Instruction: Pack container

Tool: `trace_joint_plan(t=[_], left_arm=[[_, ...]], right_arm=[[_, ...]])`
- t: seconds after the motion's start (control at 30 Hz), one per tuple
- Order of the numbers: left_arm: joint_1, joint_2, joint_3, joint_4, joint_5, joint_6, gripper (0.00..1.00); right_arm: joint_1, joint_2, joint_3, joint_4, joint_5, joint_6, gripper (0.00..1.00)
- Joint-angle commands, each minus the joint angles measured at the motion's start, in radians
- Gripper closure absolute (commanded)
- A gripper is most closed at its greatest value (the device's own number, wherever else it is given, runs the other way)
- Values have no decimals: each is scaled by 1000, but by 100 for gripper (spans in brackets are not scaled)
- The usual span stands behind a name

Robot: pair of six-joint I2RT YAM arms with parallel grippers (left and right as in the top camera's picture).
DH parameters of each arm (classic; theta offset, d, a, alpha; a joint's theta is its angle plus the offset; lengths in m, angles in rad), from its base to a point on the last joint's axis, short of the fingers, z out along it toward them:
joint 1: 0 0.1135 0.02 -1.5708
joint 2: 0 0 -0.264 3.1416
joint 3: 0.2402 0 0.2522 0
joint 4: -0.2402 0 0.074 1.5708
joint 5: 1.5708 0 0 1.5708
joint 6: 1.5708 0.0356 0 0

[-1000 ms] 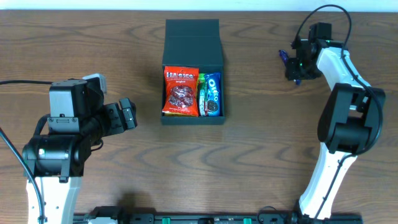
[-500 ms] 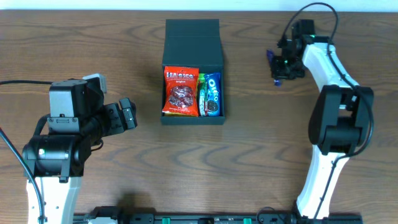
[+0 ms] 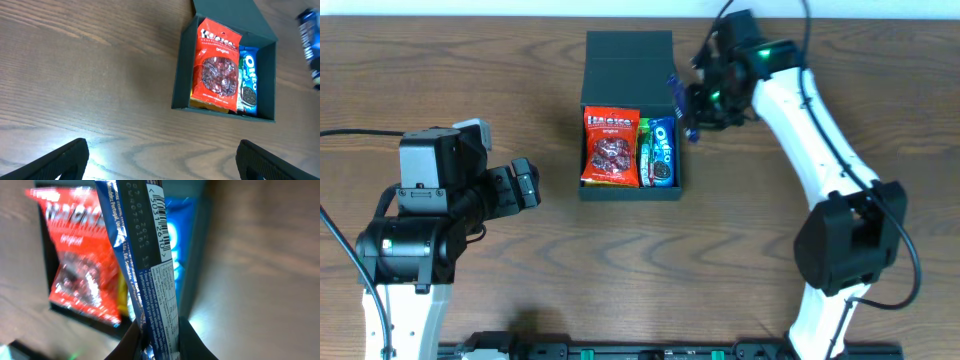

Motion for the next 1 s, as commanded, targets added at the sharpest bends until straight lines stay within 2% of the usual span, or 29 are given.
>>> trace_joint_plan(t=[0.0,0.1,0.13,0.23,0.27,0.37,0.53,0.57,0.6,0.63,0.67,0.7,0.73,0.8,0.97], left_arm=[[-3,2,23,-2,-6,2,5],[-3,2,23,-2,-6,2,5],[-3,2,23,-2,-6,3,5],[-3,2,23,-2,-6,2,5],[-3,2,23,-2,-6,2,5],[-3,2,23,-1,-6,-30,5],[-3,6,23,66,-7,-69,5],[-3,14,23,103,-7,-69,5],[-3,25,23,134,-6,-70,40],[-3,36,23,160,-6,-78,68],[-3,49,23,188,-6,-85,85],[-3,74,23,233,-6,-89,94],[-3,96,23,263,-6,-100,94],[-3,169,23,339,0,-156,94],[-3,409,23,585,179,-274,94]], right_arm=[[50,3,5,-12,-22,117,98],[80,3,5,-11,22,208,97],[90,3,5,-11,51,248,87],[109,3,5,-6,69,312,45],[114,3,5,-5,69,319,37],[121,3,6,2,69,318,32],[79,3,6,52,78,317,36],[56,3,6,74,91,308,41],[31,3,6,100,92,264,53],[9,3,6,122,93,217,69],[-10,3,6,143,97,180,82],[-34,3,6,164,114,155,95],[-49,3,6,177,122,143,99],[-76,5,5,212,126,87,99],[-125,46,5,249,128,55,99]])
